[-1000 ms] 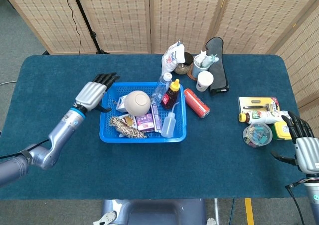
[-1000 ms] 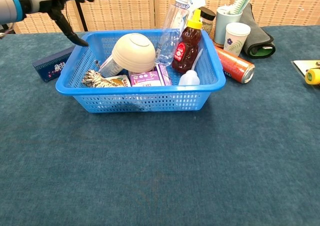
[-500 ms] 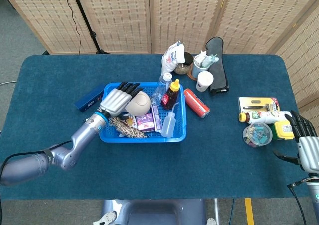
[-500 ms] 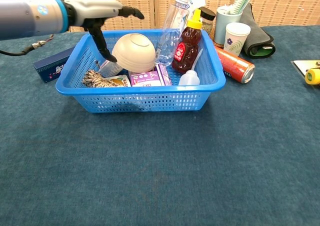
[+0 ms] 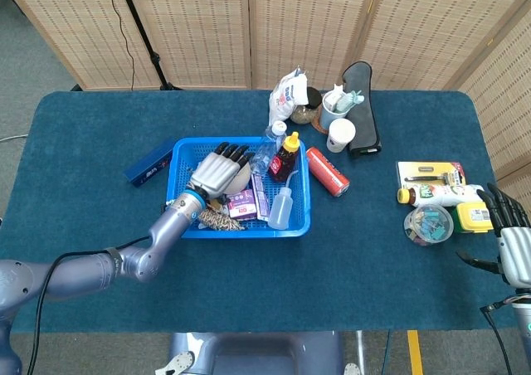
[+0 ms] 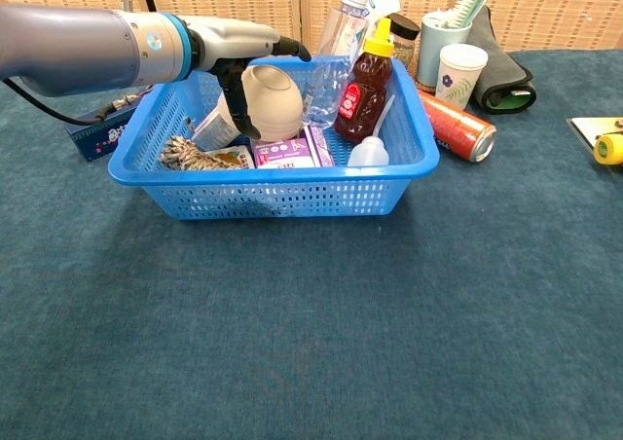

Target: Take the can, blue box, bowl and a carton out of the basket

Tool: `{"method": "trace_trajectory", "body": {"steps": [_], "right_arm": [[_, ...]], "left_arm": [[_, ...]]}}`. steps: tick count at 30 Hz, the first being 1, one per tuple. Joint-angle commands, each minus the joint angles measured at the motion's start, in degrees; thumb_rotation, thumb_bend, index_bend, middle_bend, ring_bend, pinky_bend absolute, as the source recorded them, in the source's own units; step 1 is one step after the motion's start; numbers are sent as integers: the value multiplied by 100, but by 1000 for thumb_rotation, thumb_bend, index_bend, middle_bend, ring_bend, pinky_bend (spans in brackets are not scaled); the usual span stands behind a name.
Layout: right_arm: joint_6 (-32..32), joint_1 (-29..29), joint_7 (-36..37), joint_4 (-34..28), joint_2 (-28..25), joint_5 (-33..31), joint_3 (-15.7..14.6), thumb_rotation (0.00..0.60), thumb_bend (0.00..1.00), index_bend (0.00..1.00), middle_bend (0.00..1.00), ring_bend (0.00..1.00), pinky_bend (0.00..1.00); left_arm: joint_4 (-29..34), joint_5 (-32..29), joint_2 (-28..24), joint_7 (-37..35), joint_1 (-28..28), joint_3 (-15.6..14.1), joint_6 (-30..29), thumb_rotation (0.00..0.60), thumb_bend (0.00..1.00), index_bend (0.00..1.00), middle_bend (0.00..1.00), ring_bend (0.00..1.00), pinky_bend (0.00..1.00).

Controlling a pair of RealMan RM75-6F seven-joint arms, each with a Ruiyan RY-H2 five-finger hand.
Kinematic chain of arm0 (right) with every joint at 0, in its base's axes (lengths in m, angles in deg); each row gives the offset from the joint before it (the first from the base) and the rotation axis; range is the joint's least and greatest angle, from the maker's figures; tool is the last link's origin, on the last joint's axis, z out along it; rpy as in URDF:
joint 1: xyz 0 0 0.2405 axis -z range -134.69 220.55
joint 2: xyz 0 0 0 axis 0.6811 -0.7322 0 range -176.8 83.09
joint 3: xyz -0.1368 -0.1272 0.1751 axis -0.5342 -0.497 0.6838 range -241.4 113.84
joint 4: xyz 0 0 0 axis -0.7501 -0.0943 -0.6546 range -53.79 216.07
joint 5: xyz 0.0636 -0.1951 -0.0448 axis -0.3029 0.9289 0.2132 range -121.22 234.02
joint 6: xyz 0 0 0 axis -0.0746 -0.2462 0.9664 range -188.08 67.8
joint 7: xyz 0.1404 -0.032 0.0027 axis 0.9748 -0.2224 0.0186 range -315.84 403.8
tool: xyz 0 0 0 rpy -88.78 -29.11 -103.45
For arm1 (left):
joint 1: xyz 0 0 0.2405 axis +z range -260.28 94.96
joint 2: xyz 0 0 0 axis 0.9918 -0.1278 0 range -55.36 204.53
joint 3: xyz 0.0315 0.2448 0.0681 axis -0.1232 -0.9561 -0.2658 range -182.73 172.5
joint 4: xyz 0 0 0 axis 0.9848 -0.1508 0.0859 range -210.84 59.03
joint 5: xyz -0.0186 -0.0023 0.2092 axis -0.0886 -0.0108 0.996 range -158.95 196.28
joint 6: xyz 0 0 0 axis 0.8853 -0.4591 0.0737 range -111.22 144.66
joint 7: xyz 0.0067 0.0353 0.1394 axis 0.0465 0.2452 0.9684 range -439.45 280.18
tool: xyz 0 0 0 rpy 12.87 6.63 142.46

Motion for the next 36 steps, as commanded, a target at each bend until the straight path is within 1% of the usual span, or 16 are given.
{"method": "trace_trajectory", "body": {"steps": [1,5,8,10,11,12,14,15,17,20,26,32,36], "right_arm": [[-7,3,6,5,-2,-4,6,600,0,0,0,0,80],[4,1,22,12,0,-6,5,600,0,0,0,0,80],[19,-8,19,21,9,2,0,600,0,0,0,0,83],[24,-10,14,22,15,3,-2,600,0,0,0,0,89],[25,-10,19,19,16,4,-3,600,0,0,0,0,91],[25,-11,22,18,13,4,-3,600,0,0,0,0,91],[26,-10,19,15,11,5,-3,600,0,0,0,0,91],[24,-10,16,12,11,7,-4,600,0,0,0,0,91],[19,-8,14,7,10,10,-5,600,0,0,0,0,91],[17,-7,15,2,8,9,-5,600,0,0,0,0,91],[9,-7,2,-8,11,22,-8,600,0,0,0,0,92],[-21,1,-6,-37,1,48,-16,600,0,0,0,0,92],[-56,9,-12,-67,-10,76,-21,600,0,0,0,0,91]], "left_arm": [[-155,-177,114,115,-87,-49,-20,600,136,0,0,0,0],[-252,-339,176,239,-131,-129,-54,600,138,0,0,0,23],[-285,-408,225,267,-139,-150,-107,600,139,0,0,0,89],[-312,-349,255,240,-126,-147,-173,600,139,15,3,28,153],[-331,-301,273,227,-115,-148,-217,600,141,61,28,74,203],[-363,-181,312,180,-91,-136,-313,600,144,132,74,143,261],[-398,-79,344,108,-50,-138,-352,600,157,248,161,241,337],[-414,-41,351,80,-32,-139,-357,600,170,279,186,271,359],[-429,45,353,38,-2,-131,-407,600,192,301,204,284,364],[-361,167,301,-66,62,-100,-466,600,198,333,228,293,365],[74,373,-53,-300,231,34,-644,600,198,336,230,294,366],[709,641,-721,-560,513,184,-972,600,198,336,230,292,366],[1046,801,-1316,-1007,867,254,-1094,600,198,336,230,291,366]]}}
